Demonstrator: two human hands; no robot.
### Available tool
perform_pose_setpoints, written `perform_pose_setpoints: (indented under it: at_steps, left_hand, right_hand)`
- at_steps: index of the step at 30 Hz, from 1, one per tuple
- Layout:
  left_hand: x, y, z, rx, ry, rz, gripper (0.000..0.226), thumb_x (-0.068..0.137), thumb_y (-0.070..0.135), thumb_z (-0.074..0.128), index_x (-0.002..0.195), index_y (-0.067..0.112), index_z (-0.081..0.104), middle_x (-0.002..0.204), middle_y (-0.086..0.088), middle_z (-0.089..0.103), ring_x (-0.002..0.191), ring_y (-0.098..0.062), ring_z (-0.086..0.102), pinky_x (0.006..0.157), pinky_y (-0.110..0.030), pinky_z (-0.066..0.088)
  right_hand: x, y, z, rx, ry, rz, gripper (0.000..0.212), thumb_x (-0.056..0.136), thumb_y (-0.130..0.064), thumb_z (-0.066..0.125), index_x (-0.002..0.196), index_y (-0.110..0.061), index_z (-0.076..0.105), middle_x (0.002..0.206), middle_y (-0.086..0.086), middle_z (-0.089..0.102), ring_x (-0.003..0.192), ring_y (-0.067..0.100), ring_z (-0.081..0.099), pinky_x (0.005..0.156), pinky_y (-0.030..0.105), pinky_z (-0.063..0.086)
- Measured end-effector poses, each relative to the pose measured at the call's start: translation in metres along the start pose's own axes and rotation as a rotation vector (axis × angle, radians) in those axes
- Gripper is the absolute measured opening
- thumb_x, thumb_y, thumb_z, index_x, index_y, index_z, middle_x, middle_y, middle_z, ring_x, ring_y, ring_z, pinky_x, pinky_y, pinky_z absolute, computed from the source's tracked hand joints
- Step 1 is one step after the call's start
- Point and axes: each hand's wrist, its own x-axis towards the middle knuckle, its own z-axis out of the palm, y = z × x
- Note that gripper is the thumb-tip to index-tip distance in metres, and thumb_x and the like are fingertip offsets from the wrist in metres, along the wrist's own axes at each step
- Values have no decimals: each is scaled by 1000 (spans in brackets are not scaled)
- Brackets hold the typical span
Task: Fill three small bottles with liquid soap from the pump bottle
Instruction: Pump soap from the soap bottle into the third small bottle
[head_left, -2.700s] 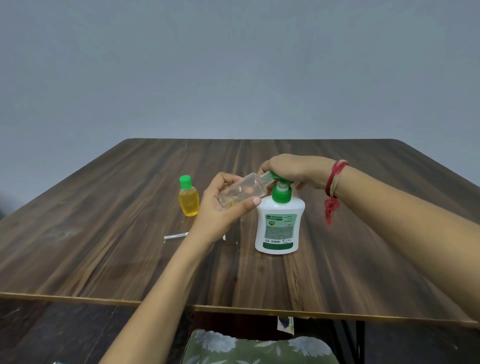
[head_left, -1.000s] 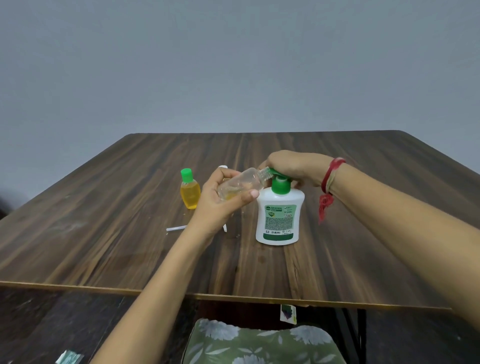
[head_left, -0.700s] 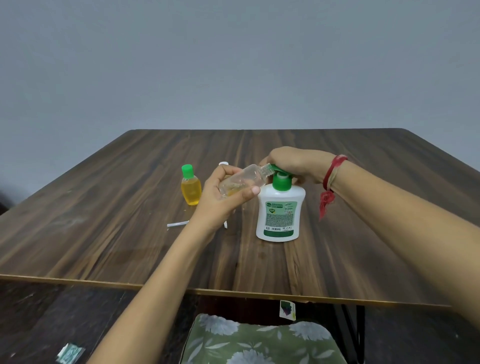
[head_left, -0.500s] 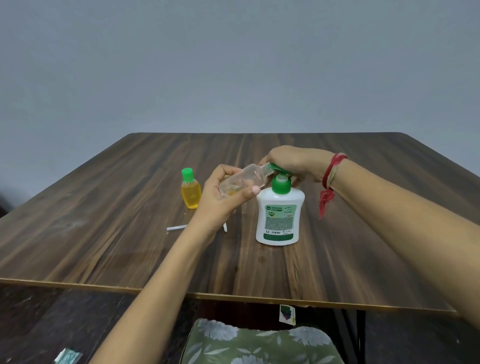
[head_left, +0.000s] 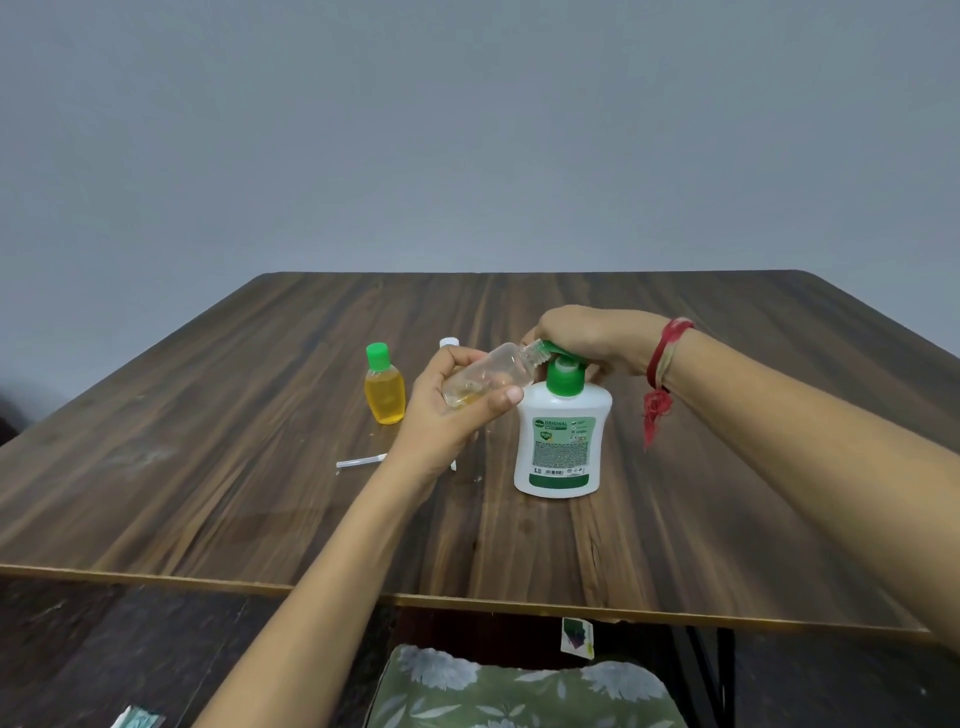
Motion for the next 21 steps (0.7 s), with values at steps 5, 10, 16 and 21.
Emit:
perform_pose_setpoints:
  at_steps: [5, 10, 16, 21]
  left_hand:
    - [3, 1, -2, 16, 16, 23, 31, 66, 18, 73, 90, 17, 53, 62, 17, 62, 44, 2, 46, 43, -11, 35]
    - [1, 0, -1, 0, 6, 4, 32, 70, 16, 77, 90, 17, 52, 59, 16, 60, 42, 2, 42, 42, -12, 34]
    - [3, 0, -3, 23, 6, 16, 34, 68, 17, 80, 89, 18, 53, 61, 18, 61, 47, 3, 46, 43, -11, 35]
    - [5, 2, -3, 29, 6, 24, 34, 72, 7, 79, 91, 16, 52, 60, 18, 62, 45, 4, 47, 43, -10, 35]
  right_hand:
    - [2, 0, 3, 0, 3, -5, 22, 84, -18, 40, 87, -15, 61, 87, 9, 60, 73, 25, 49, 71, 38, 42]
    - [-2, -2, -1, -31, 2, 11, 29, 85, -19, 38, 97, -14, 64, 94, 9, 63, 76, 23, 53, 82, 42, 44]
    - [0, 1, 3, -30, -1, 14, 28, 84, -21, 39, 95, -13, 64, 92, 10, 62, 73, 24, 53, 77, 40, 46]
    - [-3, -7, -4, -71, 14, 5, 28, 86, -20, 36, 98, -15, 61, 96, 9, 62, 77, 22, 51, 80, 41, 42]
